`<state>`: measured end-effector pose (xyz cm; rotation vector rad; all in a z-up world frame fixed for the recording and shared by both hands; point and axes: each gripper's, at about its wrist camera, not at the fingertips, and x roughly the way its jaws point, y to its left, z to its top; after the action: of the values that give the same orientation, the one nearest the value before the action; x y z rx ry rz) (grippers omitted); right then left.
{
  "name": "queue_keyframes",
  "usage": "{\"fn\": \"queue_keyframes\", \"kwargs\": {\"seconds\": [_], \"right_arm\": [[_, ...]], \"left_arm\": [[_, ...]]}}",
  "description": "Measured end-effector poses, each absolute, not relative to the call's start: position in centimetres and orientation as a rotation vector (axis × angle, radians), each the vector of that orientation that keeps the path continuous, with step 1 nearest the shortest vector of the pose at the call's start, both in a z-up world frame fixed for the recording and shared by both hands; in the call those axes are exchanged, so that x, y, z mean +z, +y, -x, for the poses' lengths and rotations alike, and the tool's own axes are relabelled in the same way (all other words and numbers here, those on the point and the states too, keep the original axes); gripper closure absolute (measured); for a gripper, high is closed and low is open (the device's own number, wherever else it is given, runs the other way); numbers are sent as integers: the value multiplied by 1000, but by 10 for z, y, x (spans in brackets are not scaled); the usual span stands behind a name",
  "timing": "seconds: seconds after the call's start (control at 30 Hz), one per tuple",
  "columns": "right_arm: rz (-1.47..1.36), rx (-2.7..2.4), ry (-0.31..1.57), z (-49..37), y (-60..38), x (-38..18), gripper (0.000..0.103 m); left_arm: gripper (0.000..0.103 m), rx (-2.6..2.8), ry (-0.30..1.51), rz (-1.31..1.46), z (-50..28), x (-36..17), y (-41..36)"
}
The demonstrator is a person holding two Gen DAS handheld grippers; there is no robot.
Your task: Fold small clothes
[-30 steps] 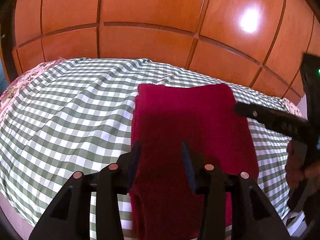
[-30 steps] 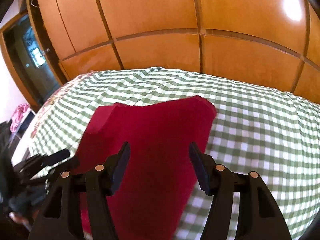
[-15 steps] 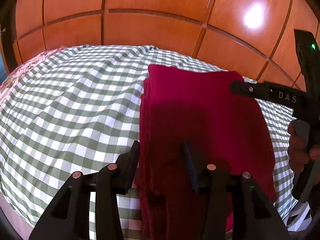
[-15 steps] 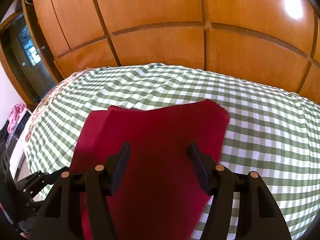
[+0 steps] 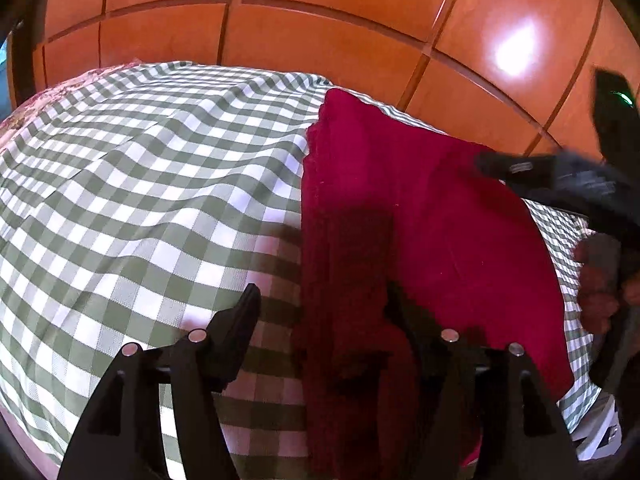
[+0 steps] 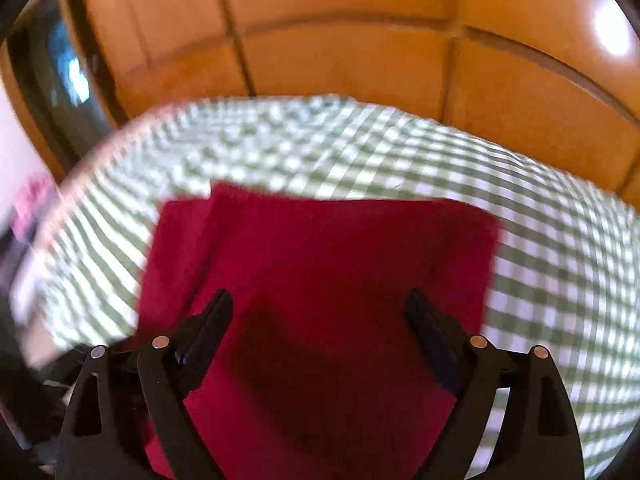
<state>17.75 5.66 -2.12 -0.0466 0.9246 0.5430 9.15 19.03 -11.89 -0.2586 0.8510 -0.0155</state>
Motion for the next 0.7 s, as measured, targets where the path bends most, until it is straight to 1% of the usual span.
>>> {"fn": "queue_keyframes", "kwargs": {"seconds": [0.1,0.2,0.33,0.37,0.4,0.43,0.47,0.5,0.53,0.57,0.6,0.67,0.7], "right_arm": [[-130,542,940,-170,6,-19,16],[-220,560,1004,-157,-27,-38,16],[-383,626,1084,-145,-42,-73,17],[-416,647,1081,-143,-41,-77,21],[-441,670,1083,-143,-37,-80,29],[-471,694,1100,-144,-31,-84,31],[-495,696,1122,-147,-24,-88,31],[-498,703,1131,-148,-18,-90,31],[-484,700,1132,-149,-12,-90,34],[-467,693,1131,-149,-8,-89,39],[-454,690,1127,-147,-6,-86,48],[-439,691,1090,-139,-8,-71,60],[-424,698,1065,-134,-9,-62,62]], "left_arm": [[36,-34,847,298,-91,-122,196],[36,-54,846,336,-90,-124,202],[36,-76,839,361,-89,-128,206],[36,-82,838,364,-89,-128,206],[37,-89,839,377,-89,-129,207],[41,-103,842,399,-89,-129,209],[47,-118,845,420,-89,-130,210],[50,-137,849,446,-88,-131,213],[55,-153,861,475,-89,-132,214],[57,-166,882,504,-90,-131,216],[59,-168,894,516,-90,-130,216],[67,-181,900,495,-89,-122,213],[69,-197,901,478,-89,-116,207]]}}
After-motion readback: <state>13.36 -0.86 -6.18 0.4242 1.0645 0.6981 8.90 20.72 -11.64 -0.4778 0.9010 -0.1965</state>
